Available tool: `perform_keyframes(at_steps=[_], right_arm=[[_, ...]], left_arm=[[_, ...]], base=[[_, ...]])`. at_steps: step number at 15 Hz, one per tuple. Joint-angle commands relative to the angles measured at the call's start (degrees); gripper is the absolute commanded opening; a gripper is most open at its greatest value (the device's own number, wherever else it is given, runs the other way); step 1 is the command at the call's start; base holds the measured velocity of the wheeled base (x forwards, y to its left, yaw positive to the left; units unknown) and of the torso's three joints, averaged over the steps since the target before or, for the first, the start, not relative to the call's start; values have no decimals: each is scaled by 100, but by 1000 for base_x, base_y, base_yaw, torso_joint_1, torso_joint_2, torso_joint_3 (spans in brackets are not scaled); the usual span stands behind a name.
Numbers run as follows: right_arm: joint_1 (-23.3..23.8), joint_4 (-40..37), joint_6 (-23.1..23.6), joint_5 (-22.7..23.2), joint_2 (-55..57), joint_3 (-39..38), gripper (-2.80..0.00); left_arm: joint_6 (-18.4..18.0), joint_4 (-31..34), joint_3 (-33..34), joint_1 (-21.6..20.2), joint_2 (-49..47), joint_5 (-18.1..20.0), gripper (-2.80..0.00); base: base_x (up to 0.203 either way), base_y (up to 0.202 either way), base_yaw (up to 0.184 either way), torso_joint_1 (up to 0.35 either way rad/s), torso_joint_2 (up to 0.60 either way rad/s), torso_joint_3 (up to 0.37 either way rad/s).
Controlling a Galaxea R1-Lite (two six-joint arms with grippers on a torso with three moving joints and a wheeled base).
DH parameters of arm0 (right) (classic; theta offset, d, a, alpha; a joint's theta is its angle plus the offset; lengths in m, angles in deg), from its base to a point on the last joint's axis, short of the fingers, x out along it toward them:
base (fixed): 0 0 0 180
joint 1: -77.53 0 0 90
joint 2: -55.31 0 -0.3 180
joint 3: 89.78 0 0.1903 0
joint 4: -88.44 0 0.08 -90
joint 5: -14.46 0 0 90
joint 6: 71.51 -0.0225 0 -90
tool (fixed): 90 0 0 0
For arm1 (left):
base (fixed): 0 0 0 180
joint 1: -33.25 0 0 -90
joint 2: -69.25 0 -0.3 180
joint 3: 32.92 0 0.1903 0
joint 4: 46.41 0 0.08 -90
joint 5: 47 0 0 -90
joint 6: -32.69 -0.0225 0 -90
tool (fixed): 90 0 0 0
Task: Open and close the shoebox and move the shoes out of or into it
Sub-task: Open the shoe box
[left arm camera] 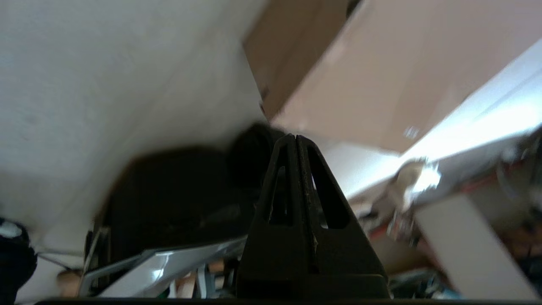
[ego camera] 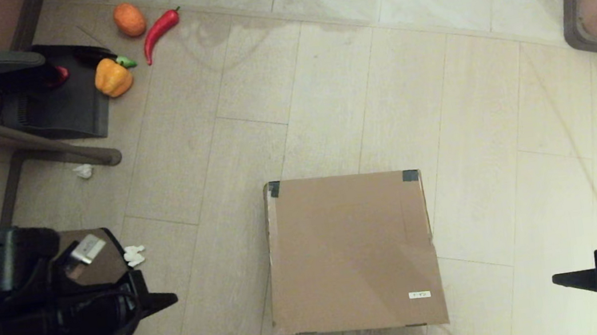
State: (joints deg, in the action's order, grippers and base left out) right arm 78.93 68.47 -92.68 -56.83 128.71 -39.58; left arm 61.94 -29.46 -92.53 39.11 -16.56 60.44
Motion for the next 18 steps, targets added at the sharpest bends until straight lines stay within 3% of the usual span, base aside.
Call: perform_keyframes(at_steps=[1, 3, 7, 9, 12, 15, 18], right_arm=[[1, 211, -29, 18, 706, -124, -280], [7, 477, -50, 7, 1197, -263, -280], [8, 2014, -24, 17, 2767, -225, -280], [-19, 2991, 1, 20, 3686, -93, -280], [-354, 3715, -44, 25, 4686, 455, -280], [-676, 3814, -132, -2, 5304, 1056, -280], [-799, 3814, -303, -21, 5559, 1493, -280]], left_arm=[[38, -59, 3, 279, -608, -38, -280], [110, -477, -32, 436, -1231, -86, -280], [116, -3070, -14, 700, -2979, -143, -280], [108, -3888, -119, 831, -3603, -164, -280], [123, -4102, -658, 885, -4127, -301, -280], [119, -4071, -1193, 892, -4481, -408, -280], [119, -4069, -1692, 949, -4869, -760, -280]], base=[[0, 0, 0, 0, 0, 0], [0, 0, 0, 0, 0, 0], [0, 0, 0, 0, 0, 0], [0, 0, 0, 0, 0, 0], [0, 0, 0, 0, 0, 0], [0, 0, 0, 0, 0, 0], [0, 0, 0, 0, 0, 0]])
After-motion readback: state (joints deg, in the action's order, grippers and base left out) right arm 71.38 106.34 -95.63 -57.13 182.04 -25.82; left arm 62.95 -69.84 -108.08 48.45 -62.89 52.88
